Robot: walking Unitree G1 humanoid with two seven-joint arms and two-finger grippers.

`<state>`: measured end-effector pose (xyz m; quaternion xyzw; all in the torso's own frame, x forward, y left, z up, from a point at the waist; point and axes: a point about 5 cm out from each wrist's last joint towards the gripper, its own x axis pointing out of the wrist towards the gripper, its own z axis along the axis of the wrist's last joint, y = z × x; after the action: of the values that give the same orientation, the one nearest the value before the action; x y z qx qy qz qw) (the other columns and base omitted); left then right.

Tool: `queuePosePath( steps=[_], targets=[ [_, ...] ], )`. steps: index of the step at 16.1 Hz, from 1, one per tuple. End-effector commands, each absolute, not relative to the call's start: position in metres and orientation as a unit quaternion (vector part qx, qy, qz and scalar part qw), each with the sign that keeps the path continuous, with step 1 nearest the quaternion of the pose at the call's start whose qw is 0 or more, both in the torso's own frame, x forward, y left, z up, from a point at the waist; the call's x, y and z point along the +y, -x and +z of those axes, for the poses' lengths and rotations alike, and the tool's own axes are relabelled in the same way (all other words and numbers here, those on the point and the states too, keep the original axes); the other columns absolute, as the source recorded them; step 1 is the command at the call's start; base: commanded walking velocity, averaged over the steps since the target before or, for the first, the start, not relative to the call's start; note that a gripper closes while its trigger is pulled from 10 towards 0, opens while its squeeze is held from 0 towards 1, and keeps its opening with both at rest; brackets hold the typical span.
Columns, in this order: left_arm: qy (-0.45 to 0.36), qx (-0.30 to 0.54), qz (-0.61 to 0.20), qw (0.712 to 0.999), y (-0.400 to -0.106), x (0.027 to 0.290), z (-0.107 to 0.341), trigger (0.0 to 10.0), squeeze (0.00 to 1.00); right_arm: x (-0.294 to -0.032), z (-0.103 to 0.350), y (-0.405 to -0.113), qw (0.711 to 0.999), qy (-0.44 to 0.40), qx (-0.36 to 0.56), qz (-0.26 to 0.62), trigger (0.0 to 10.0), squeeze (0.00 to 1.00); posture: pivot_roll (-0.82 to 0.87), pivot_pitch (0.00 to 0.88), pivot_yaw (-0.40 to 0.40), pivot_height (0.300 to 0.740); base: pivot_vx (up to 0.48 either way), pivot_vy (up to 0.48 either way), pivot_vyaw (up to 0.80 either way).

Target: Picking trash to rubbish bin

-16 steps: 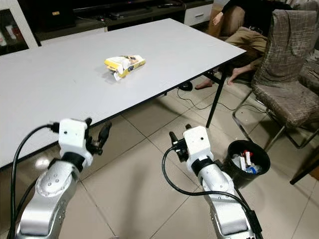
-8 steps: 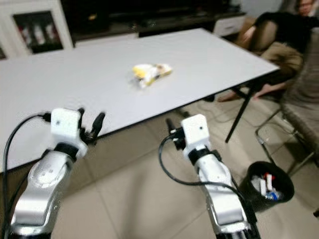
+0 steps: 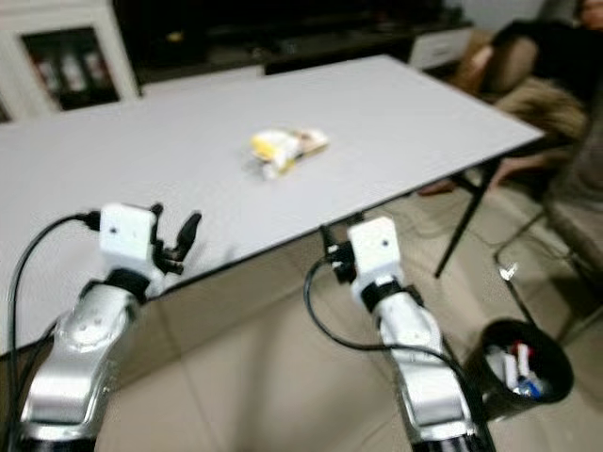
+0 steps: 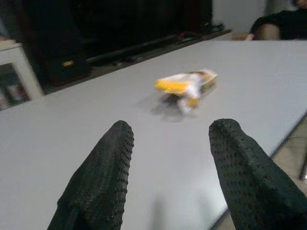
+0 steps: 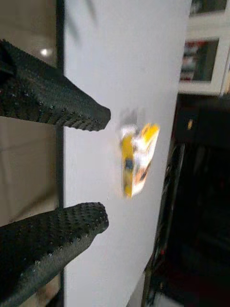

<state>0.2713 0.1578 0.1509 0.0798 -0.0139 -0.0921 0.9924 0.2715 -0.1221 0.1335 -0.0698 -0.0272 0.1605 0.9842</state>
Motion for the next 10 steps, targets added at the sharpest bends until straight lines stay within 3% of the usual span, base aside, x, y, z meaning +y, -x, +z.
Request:
queuePosePath(
  steps=[1,10],
  targets=[
    [-0.082,-0.015,-0.104,0.991,-0.2734,0.1535,0.1518,10.0,0.0,-0.126,0.1336,-0.2718,0.986,0.072,-0.028,0.15,10.0,0.0,0.0,0.0,-0.023,0.74,0.349,0.0,0.0],
    [-0.076,-0.014,-0.109,0.991,-0.2798,0.1478,0.1485,10.0,0.0,-0.1342,0.1319,-0.2747,0.989,0.058,-0.02,0.136,10.0,0.0,0.0,0.0,-0.024,0.74,0.349,0.0,-0.15]
  ],
)
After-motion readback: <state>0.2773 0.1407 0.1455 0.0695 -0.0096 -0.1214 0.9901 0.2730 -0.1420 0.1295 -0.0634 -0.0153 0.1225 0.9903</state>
